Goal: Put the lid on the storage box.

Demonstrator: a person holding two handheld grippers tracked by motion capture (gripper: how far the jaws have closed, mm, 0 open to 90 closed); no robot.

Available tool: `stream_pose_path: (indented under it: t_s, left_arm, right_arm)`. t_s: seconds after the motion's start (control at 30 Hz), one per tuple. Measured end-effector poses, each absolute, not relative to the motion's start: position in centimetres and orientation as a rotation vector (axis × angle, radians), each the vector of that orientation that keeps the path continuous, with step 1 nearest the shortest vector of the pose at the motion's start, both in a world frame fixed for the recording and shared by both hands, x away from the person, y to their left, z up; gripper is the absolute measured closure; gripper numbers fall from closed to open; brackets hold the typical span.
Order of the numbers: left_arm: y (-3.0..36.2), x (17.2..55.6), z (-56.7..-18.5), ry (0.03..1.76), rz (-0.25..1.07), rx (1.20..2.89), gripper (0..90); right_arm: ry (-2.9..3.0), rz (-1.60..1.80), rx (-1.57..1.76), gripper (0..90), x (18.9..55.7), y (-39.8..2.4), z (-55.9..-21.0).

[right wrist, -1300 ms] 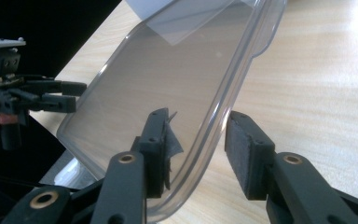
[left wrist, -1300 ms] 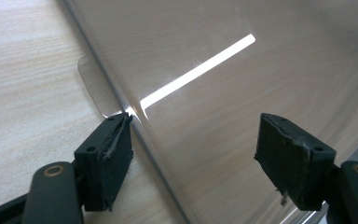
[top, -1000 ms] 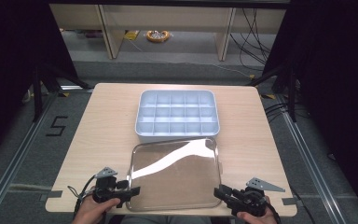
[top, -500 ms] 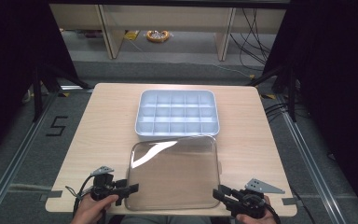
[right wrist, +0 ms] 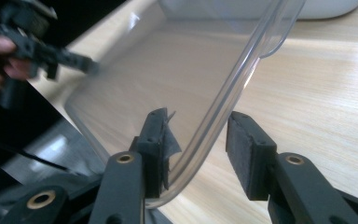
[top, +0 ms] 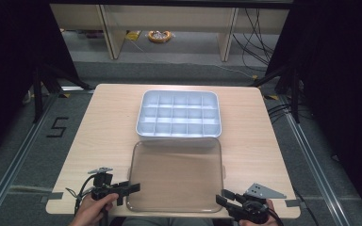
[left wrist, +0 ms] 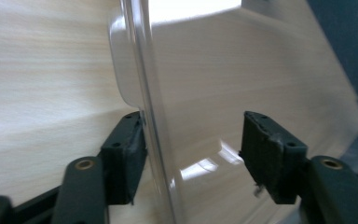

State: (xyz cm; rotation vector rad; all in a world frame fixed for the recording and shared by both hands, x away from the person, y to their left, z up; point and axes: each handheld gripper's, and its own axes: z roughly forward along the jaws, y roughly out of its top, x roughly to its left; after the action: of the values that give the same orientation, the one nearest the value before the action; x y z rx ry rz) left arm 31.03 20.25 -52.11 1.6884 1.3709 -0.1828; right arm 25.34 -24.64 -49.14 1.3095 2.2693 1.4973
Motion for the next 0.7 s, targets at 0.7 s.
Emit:
stream_pose_path:
  t_s: [0.7]
  left_arm:
    - [19.4,30.4,-51.1,1.327,-0.080,1.811,42.9]
  right_arm:
    - [2.252,1.528,1.453,65.0,26.1,-25.0,-50.6]
